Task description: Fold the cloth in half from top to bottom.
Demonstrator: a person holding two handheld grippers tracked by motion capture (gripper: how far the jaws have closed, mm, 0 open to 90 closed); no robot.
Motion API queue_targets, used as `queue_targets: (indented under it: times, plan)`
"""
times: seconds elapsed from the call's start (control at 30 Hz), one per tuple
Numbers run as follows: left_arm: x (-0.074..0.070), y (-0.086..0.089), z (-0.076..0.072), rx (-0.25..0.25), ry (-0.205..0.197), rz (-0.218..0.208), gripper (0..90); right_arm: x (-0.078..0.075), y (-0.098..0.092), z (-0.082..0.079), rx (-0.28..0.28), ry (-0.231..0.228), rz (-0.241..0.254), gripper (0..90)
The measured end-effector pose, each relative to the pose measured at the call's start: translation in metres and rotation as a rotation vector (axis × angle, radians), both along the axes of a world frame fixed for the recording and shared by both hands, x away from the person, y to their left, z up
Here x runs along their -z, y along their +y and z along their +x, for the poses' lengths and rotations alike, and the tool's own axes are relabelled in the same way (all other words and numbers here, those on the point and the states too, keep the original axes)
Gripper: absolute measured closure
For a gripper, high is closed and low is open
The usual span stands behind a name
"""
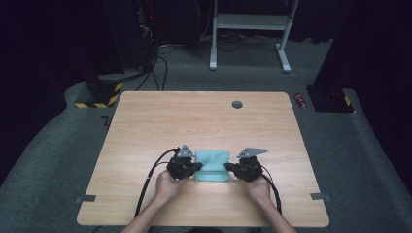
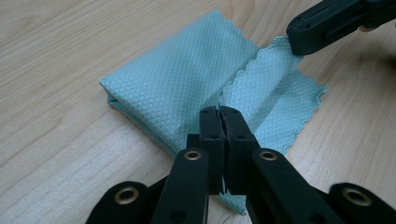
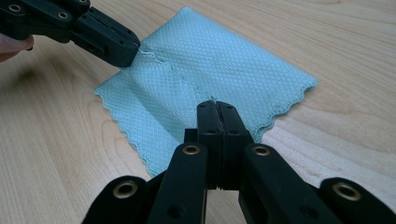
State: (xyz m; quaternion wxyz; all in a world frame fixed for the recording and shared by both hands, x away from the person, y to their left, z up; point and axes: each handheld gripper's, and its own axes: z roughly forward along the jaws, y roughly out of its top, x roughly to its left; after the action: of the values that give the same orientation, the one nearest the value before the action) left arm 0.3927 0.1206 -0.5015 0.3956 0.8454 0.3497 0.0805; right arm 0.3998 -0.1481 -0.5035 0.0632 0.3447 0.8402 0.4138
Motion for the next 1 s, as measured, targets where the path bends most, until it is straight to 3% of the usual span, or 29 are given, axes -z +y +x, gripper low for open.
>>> queue_targets:
  times: [0.57,0.7,0.8,0.9,1.0]
  plan:
    - [0.007,0.004,-0.002,-0.012,0.027,-0.012,84.2,0.01,-0.001,-0.004,0.003,0.03,0.001,88.6]
    - [0.007,0.005,-0.003,-0.011,0.029,-0.015,82.5,0.009,-0.003,-0.004,0.012,0.035,0.0,84.1]
    - [0.006,0.008,-0.003,-0.026,0.033,-0.031,77.5,0.008,-0.005,-0.004,0.02,0.038,0.005,78.6]
    - [0.002,0.009,-0.005,-0.051,0.011,-0.029,64.8,0.006,-0.008,-0.004,0.032,0.035,0.02,74.1]
    - [-0.006,0.011,-0.007,-0.064,-0.01,-0.041,58.4,0.0,-0.011,-0.006,0.046,0.018,0.043,71.5]
